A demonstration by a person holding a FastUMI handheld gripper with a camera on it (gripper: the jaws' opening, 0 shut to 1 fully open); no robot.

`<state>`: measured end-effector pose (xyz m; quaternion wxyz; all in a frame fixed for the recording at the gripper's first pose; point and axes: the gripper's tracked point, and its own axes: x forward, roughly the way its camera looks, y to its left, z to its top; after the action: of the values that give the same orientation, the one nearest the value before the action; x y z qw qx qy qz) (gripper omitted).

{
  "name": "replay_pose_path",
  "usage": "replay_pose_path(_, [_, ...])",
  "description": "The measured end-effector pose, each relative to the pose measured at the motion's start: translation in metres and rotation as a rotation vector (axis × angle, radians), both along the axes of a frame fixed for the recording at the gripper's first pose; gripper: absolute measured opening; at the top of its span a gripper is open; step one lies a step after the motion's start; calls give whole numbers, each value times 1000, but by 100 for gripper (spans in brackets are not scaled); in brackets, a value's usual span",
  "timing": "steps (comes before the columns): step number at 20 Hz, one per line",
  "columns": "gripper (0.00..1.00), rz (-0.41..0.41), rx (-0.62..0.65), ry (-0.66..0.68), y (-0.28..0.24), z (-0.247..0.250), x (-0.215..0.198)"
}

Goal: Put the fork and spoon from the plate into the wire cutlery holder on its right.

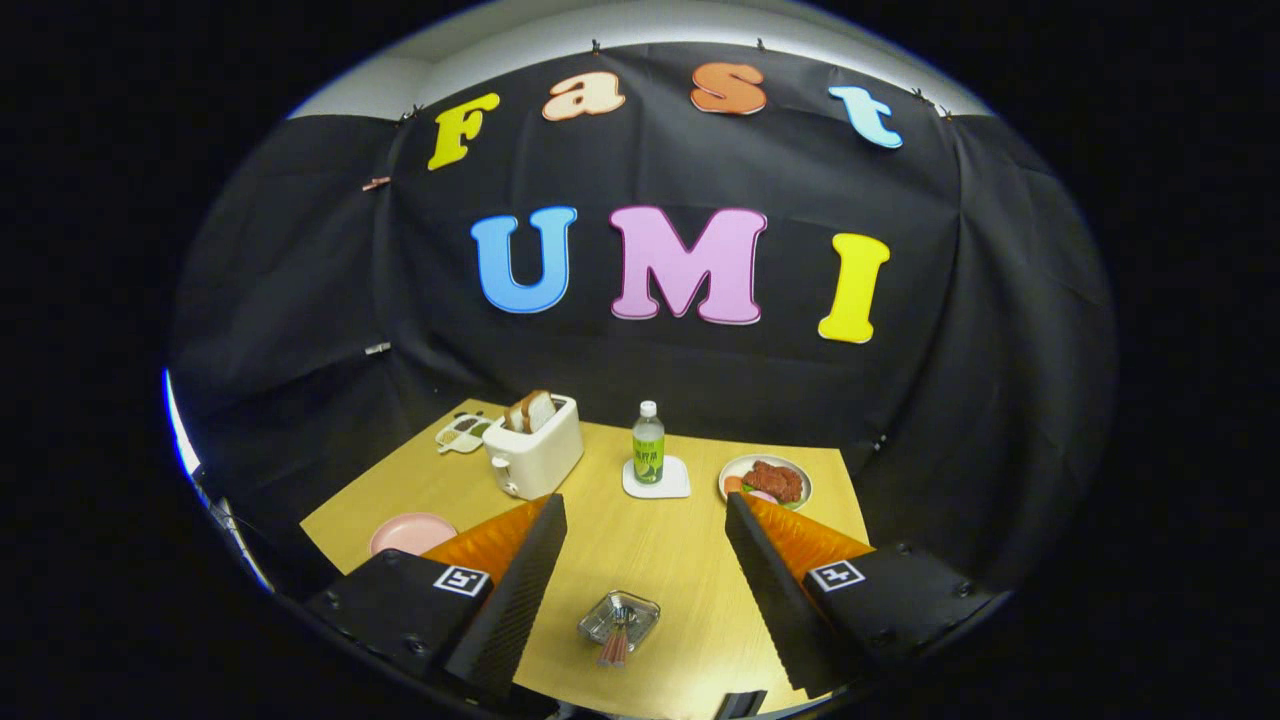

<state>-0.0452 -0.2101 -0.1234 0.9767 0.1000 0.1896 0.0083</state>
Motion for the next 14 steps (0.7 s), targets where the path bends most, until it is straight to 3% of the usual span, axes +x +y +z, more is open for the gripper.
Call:
replay_pose_path(5, [99, -39, -25, -57, -6, 6, -10])
replay_pose_path(14, [98, -17, -24, -102, -3, 11, -28])
